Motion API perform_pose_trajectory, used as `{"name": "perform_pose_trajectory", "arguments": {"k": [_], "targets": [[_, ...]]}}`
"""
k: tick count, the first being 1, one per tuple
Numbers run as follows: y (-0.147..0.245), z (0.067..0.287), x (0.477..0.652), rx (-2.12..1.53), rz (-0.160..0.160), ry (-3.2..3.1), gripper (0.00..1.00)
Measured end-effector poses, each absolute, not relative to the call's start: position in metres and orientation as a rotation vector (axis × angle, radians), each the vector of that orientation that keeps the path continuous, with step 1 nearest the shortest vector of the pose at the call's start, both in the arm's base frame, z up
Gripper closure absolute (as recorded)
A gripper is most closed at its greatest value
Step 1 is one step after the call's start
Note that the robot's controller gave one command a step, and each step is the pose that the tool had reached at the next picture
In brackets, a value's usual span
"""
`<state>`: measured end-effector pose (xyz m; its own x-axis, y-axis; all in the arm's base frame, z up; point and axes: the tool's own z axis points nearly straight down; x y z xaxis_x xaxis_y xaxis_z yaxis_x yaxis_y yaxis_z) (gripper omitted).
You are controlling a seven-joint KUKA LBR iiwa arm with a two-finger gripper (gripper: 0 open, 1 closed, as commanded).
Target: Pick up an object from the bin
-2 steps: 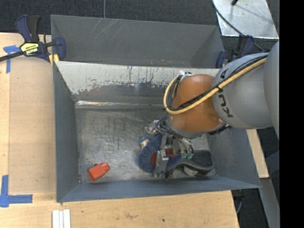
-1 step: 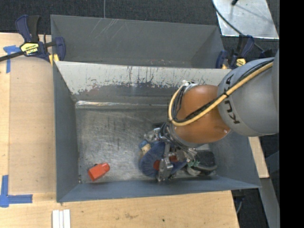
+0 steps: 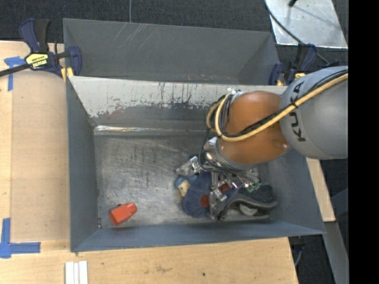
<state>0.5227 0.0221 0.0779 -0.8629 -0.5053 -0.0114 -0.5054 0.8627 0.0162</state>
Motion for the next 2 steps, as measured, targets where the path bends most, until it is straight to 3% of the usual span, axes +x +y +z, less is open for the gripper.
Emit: {"name": "perform_pose_trajectory", "arguments": {"k": [1,2], "targets": [[0.019,0.079,0.524,-0.822,0.021,3.024,1.00],[-0.005,0.233,0.517,-1.497,-0.006,2.753,1.00]]}}
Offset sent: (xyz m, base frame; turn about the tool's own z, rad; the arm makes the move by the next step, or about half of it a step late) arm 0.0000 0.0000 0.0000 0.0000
